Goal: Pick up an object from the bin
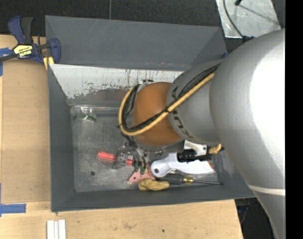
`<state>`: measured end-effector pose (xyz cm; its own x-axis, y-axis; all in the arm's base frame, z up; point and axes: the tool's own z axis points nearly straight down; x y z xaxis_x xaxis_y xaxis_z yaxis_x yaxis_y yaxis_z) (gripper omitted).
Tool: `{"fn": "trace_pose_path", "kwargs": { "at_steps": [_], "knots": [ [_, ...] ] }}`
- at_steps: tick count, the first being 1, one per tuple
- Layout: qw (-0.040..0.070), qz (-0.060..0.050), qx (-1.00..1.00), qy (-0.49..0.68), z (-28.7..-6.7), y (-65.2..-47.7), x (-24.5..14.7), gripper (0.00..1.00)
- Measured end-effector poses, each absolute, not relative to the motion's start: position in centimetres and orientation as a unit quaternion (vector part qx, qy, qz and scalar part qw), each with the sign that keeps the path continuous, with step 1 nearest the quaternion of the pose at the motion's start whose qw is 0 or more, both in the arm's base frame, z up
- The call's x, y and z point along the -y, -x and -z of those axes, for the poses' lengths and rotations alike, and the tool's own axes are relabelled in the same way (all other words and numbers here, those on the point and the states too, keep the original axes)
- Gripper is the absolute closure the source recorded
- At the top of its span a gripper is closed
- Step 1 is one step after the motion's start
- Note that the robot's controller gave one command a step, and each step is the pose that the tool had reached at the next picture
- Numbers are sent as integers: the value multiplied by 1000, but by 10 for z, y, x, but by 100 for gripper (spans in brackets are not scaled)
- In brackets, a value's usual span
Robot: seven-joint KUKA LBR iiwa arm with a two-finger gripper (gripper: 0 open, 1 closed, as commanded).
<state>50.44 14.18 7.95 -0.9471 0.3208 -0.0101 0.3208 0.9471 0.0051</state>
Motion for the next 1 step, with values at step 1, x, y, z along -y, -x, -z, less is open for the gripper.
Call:
{"fn": "trace_pose_path", "kwargs": {
  "at_steps": [1],
  "knots": [
    [5,-2,-987,-163,-80,-504,-142,100]
  ]
}}
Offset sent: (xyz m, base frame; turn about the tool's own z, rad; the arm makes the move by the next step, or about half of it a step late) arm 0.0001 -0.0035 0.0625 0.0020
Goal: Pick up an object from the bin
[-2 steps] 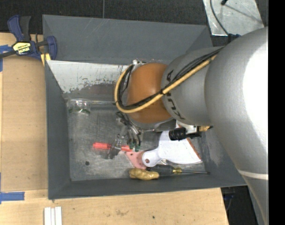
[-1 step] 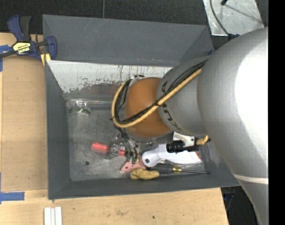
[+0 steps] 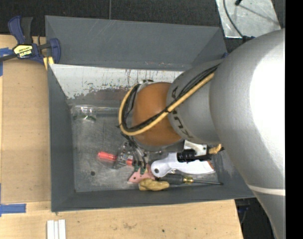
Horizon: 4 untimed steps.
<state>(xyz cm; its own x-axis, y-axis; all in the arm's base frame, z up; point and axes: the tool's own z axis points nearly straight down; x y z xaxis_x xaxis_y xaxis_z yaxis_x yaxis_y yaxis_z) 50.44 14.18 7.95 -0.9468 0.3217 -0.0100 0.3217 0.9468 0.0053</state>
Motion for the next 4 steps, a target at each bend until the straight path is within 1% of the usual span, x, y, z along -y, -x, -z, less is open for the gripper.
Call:
{"fn": "trace_pose_path", "kwargs": {
  "at_steps": [1,2,3,4],
  "knots": [
    [1,0,-986,-165,-142,-505,-138,100],
    [1,0,-986,-165,-142,-505,-138,100],
    [-2,1,-992,-128,-180,-501,-126,100],
    [-1,1,-993,-117,-241,-503,-133,100]
  ]
}}
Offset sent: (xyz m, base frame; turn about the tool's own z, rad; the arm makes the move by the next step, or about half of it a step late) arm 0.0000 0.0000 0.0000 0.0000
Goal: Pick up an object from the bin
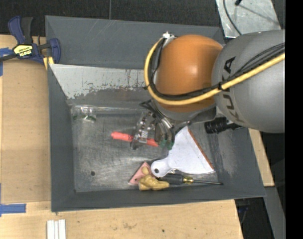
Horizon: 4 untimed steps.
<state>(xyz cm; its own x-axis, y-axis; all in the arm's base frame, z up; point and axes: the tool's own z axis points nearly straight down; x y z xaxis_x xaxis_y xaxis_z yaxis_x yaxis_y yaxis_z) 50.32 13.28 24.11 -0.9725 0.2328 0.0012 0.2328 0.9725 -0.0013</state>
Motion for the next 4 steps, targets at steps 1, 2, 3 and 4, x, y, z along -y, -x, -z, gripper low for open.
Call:
{"fn": "trace_pose_path", "kwargs": {
  "at_steps": [1,2,3,4],
  "knots": [
    [-2,0,993,117,-225,-501,-116,0],
    [1,-1,993,117,-192,-498,-104,0],
    [-4,1,997,82,-160,-498,-97,0],
    [-3,0,1000,-22,-113,-502,-85,0]
  ]
}}
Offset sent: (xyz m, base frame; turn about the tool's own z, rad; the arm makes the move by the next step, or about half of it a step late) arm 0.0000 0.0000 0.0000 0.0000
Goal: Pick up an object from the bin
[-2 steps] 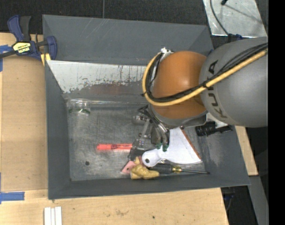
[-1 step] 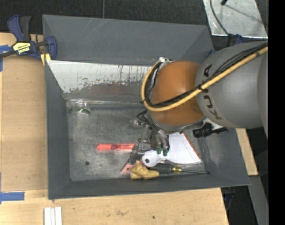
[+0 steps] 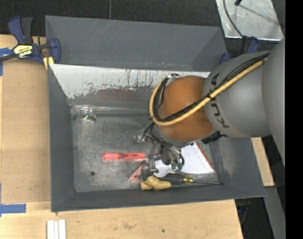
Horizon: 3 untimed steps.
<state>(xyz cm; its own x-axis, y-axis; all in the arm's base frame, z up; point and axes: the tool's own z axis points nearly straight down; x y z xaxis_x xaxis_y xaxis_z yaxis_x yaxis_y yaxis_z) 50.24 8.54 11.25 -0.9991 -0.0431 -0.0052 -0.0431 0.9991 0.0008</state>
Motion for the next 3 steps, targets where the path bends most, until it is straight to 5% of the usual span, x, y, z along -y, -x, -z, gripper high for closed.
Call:
{"fn": "trace_pose_path", "kwargs": {
  "at_steps": [1,2,3],
  "knots": [
    [3,-1,-964,265,-77,-525,-79,100],
    [3,-1,-964,264,-77,-525,-79,100],
    [1,0,-967,256,-191,-518,-63,100]
  ]
}}
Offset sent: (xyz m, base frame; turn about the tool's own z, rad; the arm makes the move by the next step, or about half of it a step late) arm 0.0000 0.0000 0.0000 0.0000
